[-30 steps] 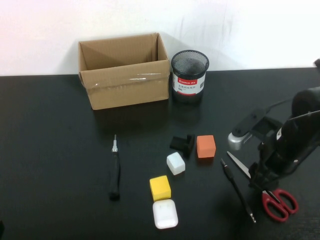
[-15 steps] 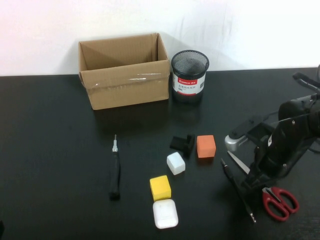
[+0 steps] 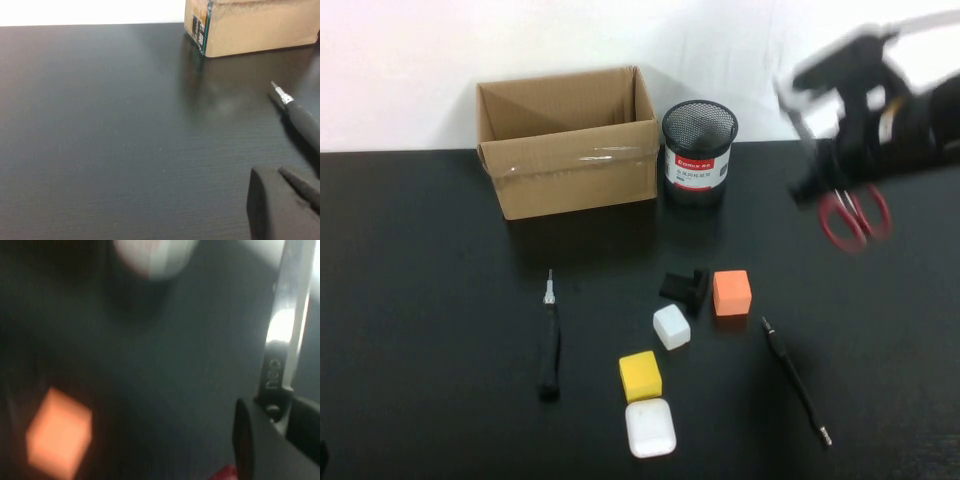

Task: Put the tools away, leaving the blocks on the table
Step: Place the Scissors into the box

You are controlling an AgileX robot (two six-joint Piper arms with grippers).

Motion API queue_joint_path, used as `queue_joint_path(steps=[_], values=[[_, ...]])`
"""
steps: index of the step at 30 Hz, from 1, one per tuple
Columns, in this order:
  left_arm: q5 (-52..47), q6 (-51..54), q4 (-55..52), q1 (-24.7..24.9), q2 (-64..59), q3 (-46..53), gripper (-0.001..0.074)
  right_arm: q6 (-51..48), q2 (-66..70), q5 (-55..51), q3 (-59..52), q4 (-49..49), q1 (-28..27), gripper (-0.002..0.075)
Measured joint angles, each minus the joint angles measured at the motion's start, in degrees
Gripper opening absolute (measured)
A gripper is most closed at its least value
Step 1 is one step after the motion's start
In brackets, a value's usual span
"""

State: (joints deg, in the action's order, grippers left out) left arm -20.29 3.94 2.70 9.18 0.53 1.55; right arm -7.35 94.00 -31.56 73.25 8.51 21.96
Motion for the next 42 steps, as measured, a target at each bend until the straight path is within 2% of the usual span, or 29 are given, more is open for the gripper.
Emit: queue_joint_path(steps=[9, 15, 20, 29, 36, 39, 42], values=[[0.0, 0.0, 0.0, 0.0, 0.0, 0.0, -0.0004, 0.0, 3.9, 24.57, 4.12, -12.95, 1.28, 0.0062], [0.0, 0.0, 0.0, 0.0, 0.0, 0.0, -0.0004, -1.39, 8.9, 40.39, 6.94, -10.82, 7.47, 0.0062], [0.0, 0.0, 0.0, 0.0, 0.0, 0.0, -0.0004, -1.99, 15.25, 47.27, 15.11, -6.75, 12.19, 0.0061], [0.0, 0.0, 0.0, 0.0, 0.0, 0.0, -0.0004, -4.82, 30.37, 47.36, 30.31, -4.27, 13.21, 0.0071], [0.0, 0.0, 0.0, 0.0, 0.0, 0.0, -0.0004, -6.16, 34.6, 45.83, 32.06, -5.28, 13.34, 0.0189], [0.0, 0.0, 0.0, 0.0, 0.0, 0.0, -0.0004, -6.16, 33.73, 44.31, 32.14, -5.53, 13.34, 0.0205], [0.0, 0.0, 0.0, 0.0, 0.0, 0.0, -0.0004, -6.16, 30.82, 37.75, 32.14, -5.74, 13.34, 0.0207]])
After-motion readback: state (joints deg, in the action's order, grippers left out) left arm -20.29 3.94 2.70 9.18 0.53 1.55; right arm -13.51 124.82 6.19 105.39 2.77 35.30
